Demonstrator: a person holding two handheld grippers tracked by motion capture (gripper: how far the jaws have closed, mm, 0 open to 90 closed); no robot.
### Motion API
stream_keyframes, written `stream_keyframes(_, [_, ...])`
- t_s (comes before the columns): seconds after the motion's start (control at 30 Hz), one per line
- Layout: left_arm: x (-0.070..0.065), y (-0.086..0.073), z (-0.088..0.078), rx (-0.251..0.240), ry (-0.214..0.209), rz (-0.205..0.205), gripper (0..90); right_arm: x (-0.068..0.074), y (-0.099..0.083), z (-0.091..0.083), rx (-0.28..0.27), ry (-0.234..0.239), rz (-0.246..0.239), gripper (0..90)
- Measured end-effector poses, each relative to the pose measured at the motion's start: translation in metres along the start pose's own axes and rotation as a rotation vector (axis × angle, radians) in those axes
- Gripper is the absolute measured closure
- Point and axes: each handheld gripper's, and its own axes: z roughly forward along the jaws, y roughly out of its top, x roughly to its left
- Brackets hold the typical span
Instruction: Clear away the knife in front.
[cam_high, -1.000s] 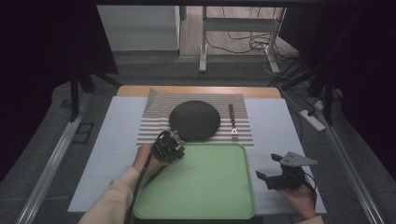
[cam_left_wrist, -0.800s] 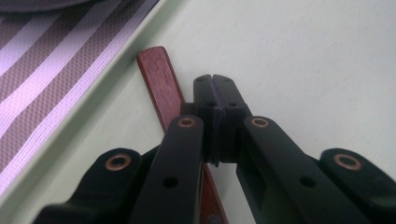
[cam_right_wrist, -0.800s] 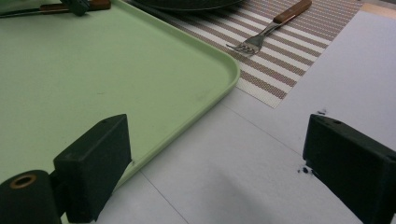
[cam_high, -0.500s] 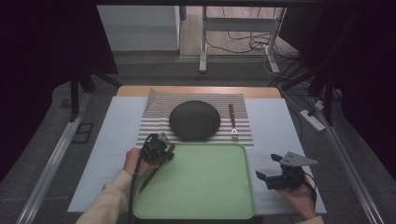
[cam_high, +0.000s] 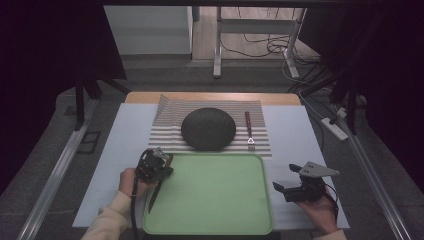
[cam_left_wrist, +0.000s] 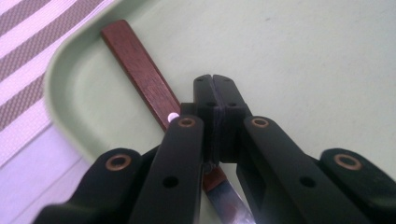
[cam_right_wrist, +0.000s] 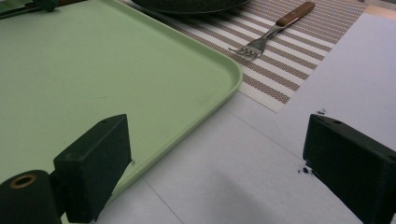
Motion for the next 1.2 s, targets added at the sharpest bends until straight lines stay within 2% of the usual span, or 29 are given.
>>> stream_keyframes(0.27, [0.002,-0.011,-0.007,-0.013,0.009,-0.037,88.7,-0.003,0.002,0.006,0.000,0.022,0.003,7.9])
stream_keyframes(0.63, [0.000,-0.016,-0.012,-0.018,0.028,-0.041,88.7,0.000,0.004,0.006,-0.004,0.021,-0.011,7.9])
stream_keyframes(0.67, [0.001,-0.016,-0.016,-0.042,0.029,-0.047,88.8,0.001,0.005,0.006,0.000,0.019,-0.020,7.8])
stream_keyframes(0.73, [0.001,-0.016,-0.019,-0.058,0.028,-0.046,88.8,0.003,0.005,0.006,-0.002,0.018,-0.024,7.9])
stream_keyframes(0.77, [0.000,-0.016,-0.025,-0.098,0.027,-0.049,88.8,0.003,0.006,0.006,-0.003,0.017,-0.023,7.9])
stream_keyframes(0.83, [0.000,-0.017,-0.028,-0.117,0.024,-0.054,88.8,0.002,0.006,0.006,-0.006,0.017,-0.021,7.9])
stream_keyframes(0.87, [0.001,-0.021,-0.033,-0.156,0.035,-0.059,88.8,0.002,0.006,0.006,-0.007,0.016,-0.019,7.9])
stream_keyframes(0.9, [0.001,-0.021,-0.033,-0.156,0.035,-0.059,88.8,0.002,0.006,0.006,-0.007,0.016,-0.019,7.9])
stream_keyframes(0.93, [0.001,-0.027,-0.040,-0.222,0.032,-0.074,88.7,0.002,0.006,0.005,-0.006,0.016,-0.020,7.9])
stream_keyframes(1.0, [0.002,-0.035,-0.048,-0.269,0.037,-0.094,88.6,0.002,0.005,0.006,-0.007,0.016,-0.022,7.9])
stream_keyframes(1.03, [0.002,-0.035,-0.048,-0.269,0.037,-0.094,85.7,0.002,0.005,0.006,-0.007,0.016,-0.022,7.9])
stream_keyframes(1.07, [0.002,-0.044,-0.055,-0.300,0.040,-0.110,77.3,0.002,0.005,0.006,-0.004,0.017,-0.025,7.9])
stream_keyframes(1.1, [0.002,-0.044,-0.055,-0.300,0.040,-0.110,71.1,0.002,0.005,0.006,-0.004,0.017,-0.025,7.9])
stream_keyframes(1.13, [0.002,-0.049,-0.057,-0.309,0.061,-0.119,71.1,0.002,0.005,0.006,-0.004,0.017,-0.026,7.9])
stream_keyframes(1.2, [0.001,-0.065,-0.064,-0.324,0.109,-0.157,49.2,0.001,0.004,0.006,-0.003,0.016,-0.022,7.9])
